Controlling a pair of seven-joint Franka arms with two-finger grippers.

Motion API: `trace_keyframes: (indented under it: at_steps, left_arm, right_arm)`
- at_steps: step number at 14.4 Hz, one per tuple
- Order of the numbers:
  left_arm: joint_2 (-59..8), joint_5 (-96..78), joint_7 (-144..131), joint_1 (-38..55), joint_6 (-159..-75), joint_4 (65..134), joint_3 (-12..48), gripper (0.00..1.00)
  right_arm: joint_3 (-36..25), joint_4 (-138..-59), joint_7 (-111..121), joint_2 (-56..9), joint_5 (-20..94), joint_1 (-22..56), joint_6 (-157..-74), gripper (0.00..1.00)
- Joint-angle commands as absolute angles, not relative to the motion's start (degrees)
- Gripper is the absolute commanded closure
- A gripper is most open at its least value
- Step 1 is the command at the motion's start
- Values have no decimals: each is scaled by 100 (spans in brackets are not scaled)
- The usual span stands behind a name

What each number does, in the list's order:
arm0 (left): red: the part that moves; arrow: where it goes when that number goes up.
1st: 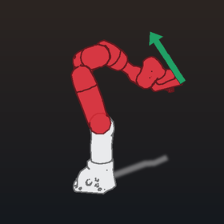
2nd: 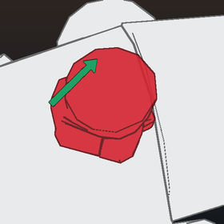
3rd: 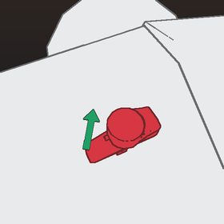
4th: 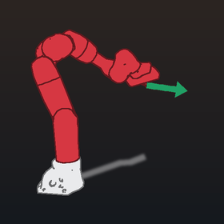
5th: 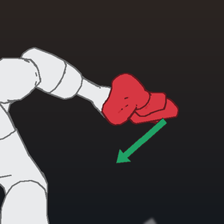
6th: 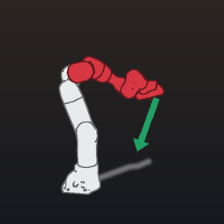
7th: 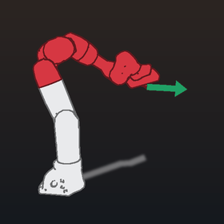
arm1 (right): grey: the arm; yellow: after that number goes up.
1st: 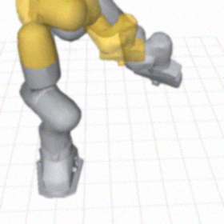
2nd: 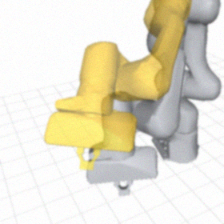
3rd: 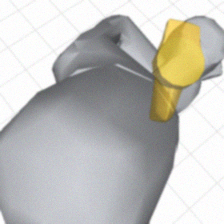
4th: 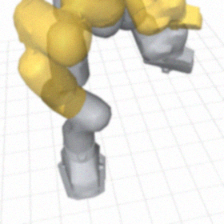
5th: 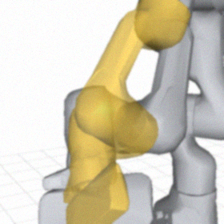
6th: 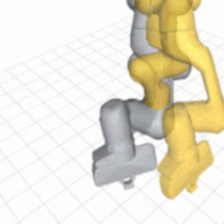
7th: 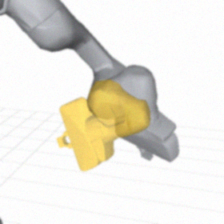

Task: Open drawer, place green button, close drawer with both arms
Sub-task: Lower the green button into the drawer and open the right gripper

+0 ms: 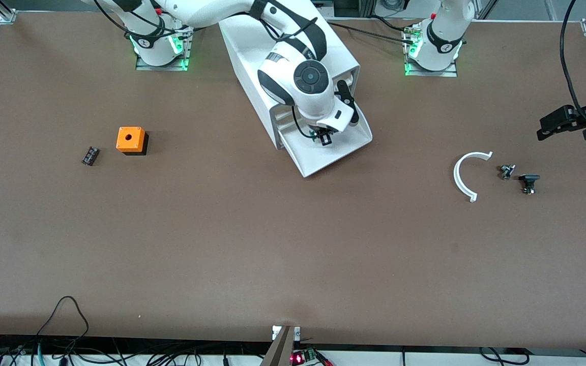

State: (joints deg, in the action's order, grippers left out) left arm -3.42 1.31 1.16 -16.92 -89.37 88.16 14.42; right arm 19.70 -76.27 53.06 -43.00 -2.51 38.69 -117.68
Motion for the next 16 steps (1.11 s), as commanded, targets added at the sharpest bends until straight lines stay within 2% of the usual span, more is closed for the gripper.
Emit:
trace_keyframes:
  at_steps: [1,7,8,9,10,12,16]
  left_arm:
    - [-404,264,53,-1687,-8833,8684,1459,0]
    - [-404,264,53,-1687,-8842,8684,1459,0]
    - [-404,264,53,-1687,-8842,8684,1459,0]
    - [-404,264,53,-1687,-8842,8684,1459,0]
    - [-404,255,53,-1687,-8842,8684,1459,0]
    - [-413,255,53,-1687,-8851,8684,1459,0]
    - [-404,229,53,-1687,-8851,8684,1459,0]
  right_arm:
    - [1960,-7541,5353,-4421,-316,3928,-11698,70]
    - [1934,-7576,5125,-4737,-483,4043,-12058,69]
    - [1899,-7576,4994,-4772,-518,4113,-12128,65]
    - [1881,-7585,4783,-4772,-553,4165,-12164,41]
    - [1881,-7576,4390,-4764,-554,4192,-12155,1]
    - [1881,-7515,3860,-4624,-562,4192,-12094,0]
    - [1881,-7506,3867,-3816,-492,3755,-11840,0]
